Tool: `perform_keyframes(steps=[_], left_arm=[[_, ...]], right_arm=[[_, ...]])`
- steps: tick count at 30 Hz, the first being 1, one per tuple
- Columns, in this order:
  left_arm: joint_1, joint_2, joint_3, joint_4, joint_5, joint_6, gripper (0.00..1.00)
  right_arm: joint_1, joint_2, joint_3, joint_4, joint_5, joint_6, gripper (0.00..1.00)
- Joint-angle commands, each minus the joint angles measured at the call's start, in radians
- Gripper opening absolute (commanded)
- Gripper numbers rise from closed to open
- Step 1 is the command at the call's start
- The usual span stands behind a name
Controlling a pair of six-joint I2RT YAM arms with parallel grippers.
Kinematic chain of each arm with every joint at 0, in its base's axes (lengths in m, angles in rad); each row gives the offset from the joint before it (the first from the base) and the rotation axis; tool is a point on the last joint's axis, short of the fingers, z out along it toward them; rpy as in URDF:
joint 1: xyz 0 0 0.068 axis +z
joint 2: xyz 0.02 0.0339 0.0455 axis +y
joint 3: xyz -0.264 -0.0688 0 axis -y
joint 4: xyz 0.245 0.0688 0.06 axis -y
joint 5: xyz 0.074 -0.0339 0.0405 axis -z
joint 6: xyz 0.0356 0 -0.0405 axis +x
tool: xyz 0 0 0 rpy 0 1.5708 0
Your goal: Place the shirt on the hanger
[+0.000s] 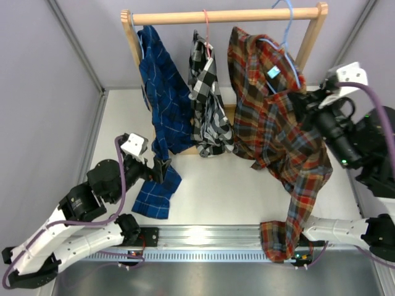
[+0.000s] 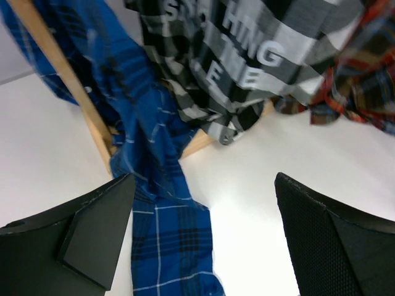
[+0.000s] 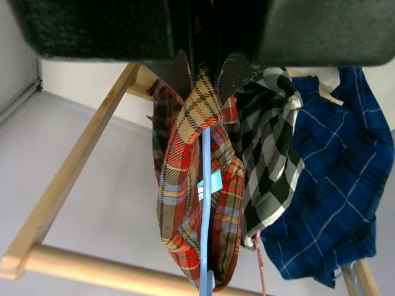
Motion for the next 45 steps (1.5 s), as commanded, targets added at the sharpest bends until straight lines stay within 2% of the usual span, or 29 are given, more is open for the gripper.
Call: perform_keyframes(steps=[1,5,6,9,12,13,14,16,19,24,31,39,45], left_arm=[[0.105,-0.002,-0.002,0.104,0.046,-0.017,0.98],[0.266,-0.037,-0.039,0.13,0.204,-0.036,0.98],[0.299,-0.045,-0.047,0.136,0.256,-0.045,0.98],[0.4,-0.079,-0.07,0.159,0.296,-0.063,0.98],[0.477,-0.091,-0.085,0.158,0.217,-0.083,0.98],[0.51,-0.09,-0.09,0.158,0.105,-0.101,0.98],[0.53,-0.087,-0.093,0.149,0.045,-0.118,0.98],[0.595,-0.076,-0.081,0.107,-0.103,-0.16,0.98],[0.647,-0.093,-0.081,0.09,-0.175,-0.18,0.98],[0.67,-0.128,-0.094,0.09,-0.259,-0.183,0.98],[0.672,-0.123,-0.101,0.09,-0.244,-0.181,0.98],[0.67,-0.12,-0.105,0.09,-0.238,-0.181,0.98],[0.67,-0.111,-0.105,0.09,-0.223,-0.184,0.98]], right_arm=[[0.016,-0.018,-0.049,0.262,0.074,0.076,0.0],[-0.013,-0.011,-0.181,0.392,0.154,0.12,0.0],[-0.032,0.018,-0.177,0.393,0.153,0.133,0.0],[-0.105,0.093,-0.134,0.39,0.101,0.185,0.0],[-0.176,0.158,-0.085,0.374,0.064,0.259,0.0],[-0.213,0.172,-0.074,0.351,0.021,0.322,0.0],[-0.306,0.181,-0.057,0.341,-0.09,0.36,0.0],[-0.374,0.215,-0.042,0.312,-0.154,0.425,0.0],[-0.414,0.255,-0.022,0.307,-0.165,0.417,0.0],[-0.521,0.284,-0.054,0.307,-0.271,0.457,0.0],[-0.564,0.233,-0.226,0.35,-0.315,0.472,0.0],[-0.633,0.19,-0.3,0.353,-0.326,0.489,0.0],[-0.708,0.175,-0.321,0.353,-0.406,0.503,0.0]])
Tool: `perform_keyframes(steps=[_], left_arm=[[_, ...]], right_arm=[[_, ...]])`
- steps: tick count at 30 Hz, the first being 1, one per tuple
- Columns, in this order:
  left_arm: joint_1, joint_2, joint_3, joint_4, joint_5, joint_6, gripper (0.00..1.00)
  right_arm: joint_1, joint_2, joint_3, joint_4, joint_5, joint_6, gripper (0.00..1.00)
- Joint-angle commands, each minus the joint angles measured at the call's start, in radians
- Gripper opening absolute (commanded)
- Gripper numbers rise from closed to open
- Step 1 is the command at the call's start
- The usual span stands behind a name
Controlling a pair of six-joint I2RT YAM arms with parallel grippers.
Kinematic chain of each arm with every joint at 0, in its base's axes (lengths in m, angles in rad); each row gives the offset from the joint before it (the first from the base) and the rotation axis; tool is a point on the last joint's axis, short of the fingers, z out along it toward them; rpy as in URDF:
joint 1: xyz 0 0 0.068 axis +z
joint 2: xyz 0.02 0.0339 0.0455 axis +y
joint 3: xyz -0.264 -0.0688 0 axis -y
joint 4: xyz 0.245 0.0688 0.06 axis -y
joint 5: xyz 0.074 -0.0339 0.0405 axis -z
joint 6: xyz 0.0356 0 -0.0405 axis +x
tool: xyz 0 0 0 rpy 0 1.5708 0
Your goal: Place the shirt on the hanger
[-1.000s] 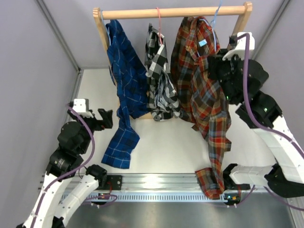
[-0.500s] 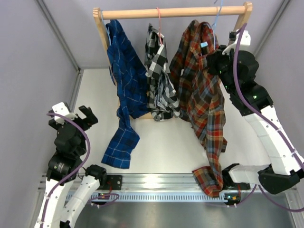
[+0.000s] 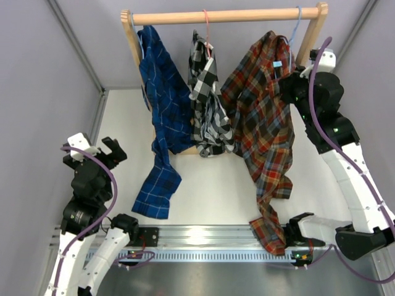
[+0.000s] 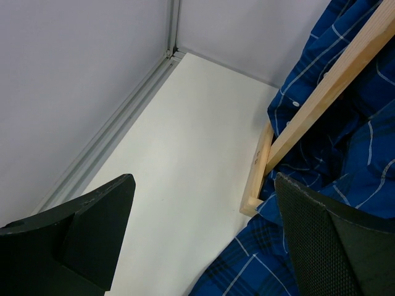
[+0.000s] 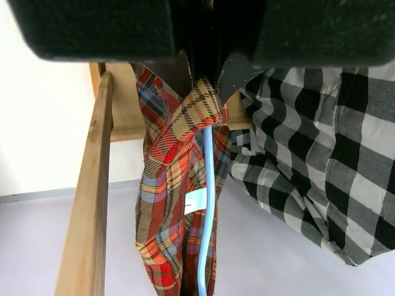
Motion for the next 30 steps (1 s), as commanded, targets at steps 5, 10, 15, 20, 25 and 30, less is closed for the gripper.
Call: perform_keyframes(steps=[5,10,15,20,25,30], left_arm=[[0.009,0.026,-0.009,0.025,0.028,0.001,0.98],[0.008,0.023,-0.011,0.023,0.012,0.002,0.98],[0.008,0.002,-0.011,-0.023,0.046,0.019,0.98],[0.006,-0.072,-0.061,-0.055,0.061,0.04,0.98],[0.006,-0.122,-0.097,-0.054,0.099,0.034,0.98],[0.008,-0.126,-0.118,-0.048,0.196,0.039,0.98]], right_arm=[[-0.059,-0.046,-0.008,0.081,-0.156,0.006,0.53],[-0.068,-0.128,0.001,-0.007,-0.214,-0.066,1.0],[-0.068,-0.304,-0.023,-0.228,-0.116,-0.183,1.0],[-0.067,-0.583,-0.161,-0.32,0.123,-0.247,0.99],[-0.068,-0.756,-0.293,-0.44,0.142,-0.228,0.99],[-0.067,-0.812,-0.384,-0.478,0.09,-0.191,0.99]])
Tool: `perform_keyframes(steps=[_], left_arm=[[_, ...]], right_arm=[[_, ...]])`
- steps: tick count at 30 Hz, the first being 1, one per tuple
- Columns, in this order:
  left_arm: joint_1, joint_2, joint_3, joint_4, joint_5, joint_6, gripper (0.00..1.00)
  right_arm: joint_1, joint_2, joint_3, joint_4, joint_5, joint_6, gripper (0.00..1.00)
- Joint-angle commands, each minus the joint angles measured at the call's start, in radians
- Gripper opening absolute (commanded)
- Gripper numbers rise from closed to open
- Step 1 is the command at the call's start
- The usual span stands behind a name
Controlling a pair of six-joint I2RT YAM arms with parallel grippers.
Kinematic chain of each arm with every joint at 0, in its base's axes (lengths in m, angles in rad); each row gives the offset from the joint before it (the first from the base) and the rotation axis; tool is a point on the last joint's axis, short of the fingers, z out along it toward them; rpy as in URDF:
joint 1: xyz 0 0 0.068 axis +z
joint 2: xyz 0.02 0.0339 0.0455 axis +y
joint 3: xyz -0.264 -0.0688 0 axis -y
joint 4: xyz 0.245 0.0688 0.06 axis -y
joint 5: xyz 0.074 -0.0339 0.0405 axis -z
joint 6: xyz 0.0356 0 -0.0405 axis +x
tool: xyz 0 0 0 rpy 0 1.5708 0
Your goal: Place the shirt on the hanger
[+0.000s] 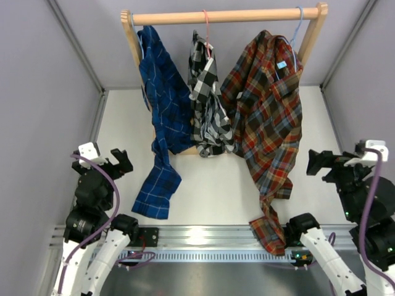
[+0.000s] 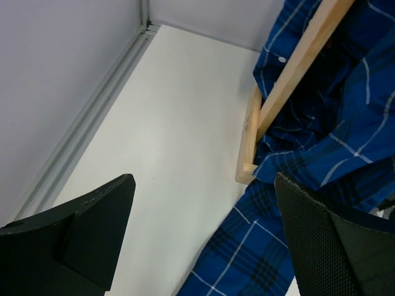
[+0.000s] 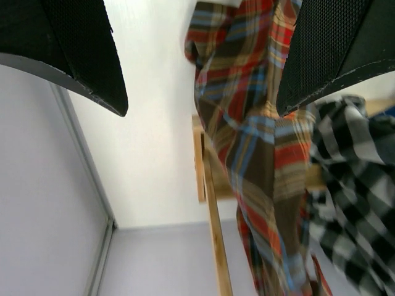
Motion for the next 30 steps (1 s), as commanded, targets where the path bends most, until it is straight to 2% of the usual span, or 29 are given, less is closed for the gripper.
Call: perform_keyframes(steps=[1,4,30], left_arm=[[0.004,-0.014,-0.044,0.02,0.105,0.03,0.98],[0.004,-0.014,-0.058,0.052,0.171,0.048,0.98],[0.004,-0.057,-0.07,0.053,0.157,0.047,0.98]], right_arm=[[-0.014,-0.024,-0.063,-0.079,-0.019,0.016,1.0],[-0.014,-0.038,-0.09,-0.07,-0.042,0.019,1.0],[-0.012,-0.048,-0.129,-0.049,-0.004,0.029,1.0]])
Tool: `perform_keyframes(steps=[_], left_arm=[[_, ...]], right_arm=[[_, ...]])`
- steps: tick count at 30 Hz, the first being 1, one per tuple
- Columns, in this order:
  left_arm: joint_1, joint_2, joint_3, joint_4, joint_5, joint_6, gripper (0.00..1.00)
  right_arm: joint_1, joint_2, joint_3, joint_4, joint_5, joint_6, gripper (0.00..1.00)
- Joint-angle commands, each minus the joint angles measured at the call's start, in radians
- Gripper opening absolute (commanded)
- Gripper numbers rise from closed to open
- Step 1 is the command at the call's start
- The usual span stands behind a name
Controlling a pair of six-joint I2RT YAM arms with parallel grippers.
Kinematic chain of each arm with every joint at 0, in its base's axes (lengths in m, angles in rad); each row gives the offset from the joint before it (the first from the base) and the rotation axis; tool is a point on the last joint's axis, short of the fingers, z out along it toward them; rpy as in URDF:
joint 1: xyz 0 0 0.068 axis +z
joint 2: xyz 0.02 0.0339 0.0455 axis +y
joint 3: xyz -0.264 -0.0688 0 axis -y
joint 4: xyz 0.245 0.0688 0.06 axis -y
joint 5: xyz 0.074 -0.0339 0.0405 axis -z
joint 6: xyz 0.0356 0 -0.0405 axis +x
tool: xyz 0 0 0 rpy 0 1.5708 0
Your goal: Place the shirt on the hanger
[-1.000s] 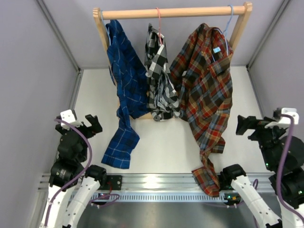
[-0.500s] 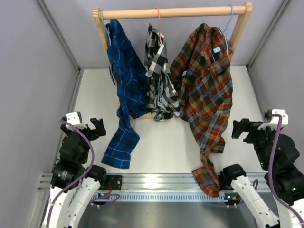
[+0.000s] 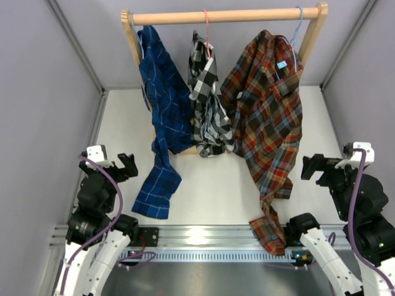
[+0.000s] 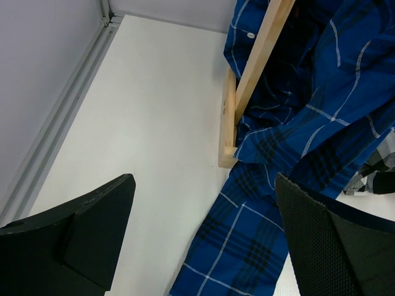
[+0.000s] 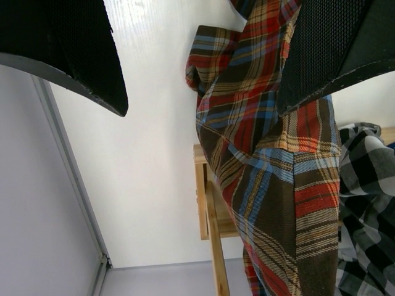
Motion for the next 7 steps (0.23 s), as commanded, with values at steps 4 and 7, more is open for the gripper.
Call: perform_keyframes(steps=[4,7], left_arm=[[0.004,-0.008,-0.006,0.039,0.012,0.009,0.98],[0.004,-0.006,-0.006,0.039,0.013,0.011,0.98]], right_arm=[[-0.014,-0.015,-0.006,0.021,0.004,-0.005,0.99],[-0.014,-0.007,-0.002,0.021,0.002,-0.011,0.99]])
